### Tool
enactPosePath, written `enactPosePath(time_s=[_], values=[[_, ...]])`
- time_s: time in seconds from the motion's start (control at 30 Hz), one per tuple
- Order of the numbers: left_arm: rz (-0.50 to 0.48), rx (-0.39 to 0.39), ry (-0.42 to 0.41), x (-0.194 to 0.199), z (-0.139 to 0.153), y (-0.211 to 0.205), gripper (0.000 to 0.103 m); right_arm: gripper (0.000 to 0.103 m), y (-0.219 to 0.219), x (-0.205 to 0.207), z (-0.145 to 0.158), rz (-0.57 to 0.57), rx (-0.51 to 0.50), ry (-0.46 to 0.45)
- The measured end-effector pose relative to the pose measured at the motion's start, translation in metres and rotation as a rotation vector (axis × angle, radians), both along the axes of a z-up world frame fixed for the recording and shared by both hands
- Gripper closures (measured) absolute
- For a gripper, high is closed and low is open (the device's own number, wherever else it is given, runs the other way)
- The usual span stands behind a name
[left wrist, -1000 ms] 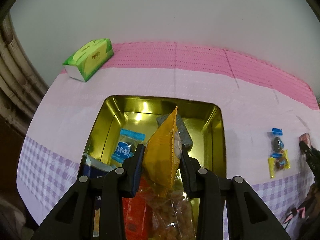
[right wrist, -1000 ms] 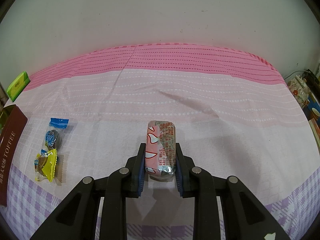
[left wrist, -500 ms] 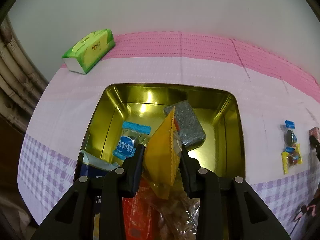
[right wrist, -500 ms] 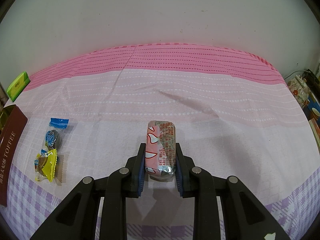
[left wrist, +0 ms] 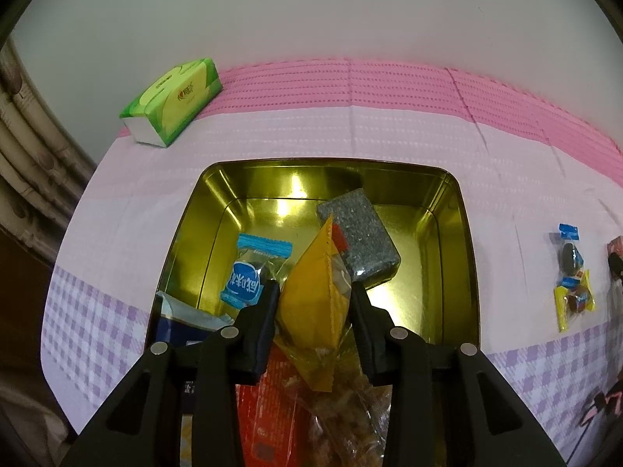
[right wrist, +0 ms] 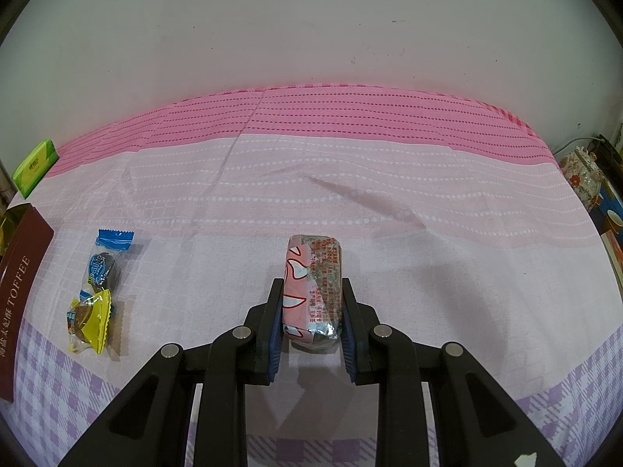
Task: Organize snacks
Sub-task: 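Carry the yellow triangular candy into the gold tin with the left gripper and release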
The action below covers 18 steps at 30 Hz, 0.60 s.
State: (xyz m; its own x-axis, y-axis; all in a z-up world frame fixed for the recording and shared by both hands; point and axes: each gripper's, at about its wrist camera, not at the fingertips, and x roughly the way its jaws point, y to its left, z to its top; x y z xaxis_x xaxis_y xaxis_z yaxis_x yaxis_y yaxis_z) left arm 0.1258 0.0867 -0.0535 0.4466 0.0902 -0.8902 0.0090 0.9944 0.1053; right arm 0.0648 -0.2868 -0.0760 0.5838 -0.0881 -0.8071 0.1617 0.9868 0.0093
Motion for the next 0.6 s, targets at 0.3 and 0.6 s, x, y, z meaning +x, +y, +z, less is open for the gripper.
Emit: enactPosePath(time_s=[0.3,0.6], values=[[-0.003,-0.003,-0.004,-0.004,0.007,0.000,0.058,0.079,0.000,0.000,0.000,0.000,0.000,0.000],[-0.025,-0.009,-0.034,-0.013,0.021,-0.004,0.055,0.079,0.000,0.000,0.000,0.000,0.000,0.000]])
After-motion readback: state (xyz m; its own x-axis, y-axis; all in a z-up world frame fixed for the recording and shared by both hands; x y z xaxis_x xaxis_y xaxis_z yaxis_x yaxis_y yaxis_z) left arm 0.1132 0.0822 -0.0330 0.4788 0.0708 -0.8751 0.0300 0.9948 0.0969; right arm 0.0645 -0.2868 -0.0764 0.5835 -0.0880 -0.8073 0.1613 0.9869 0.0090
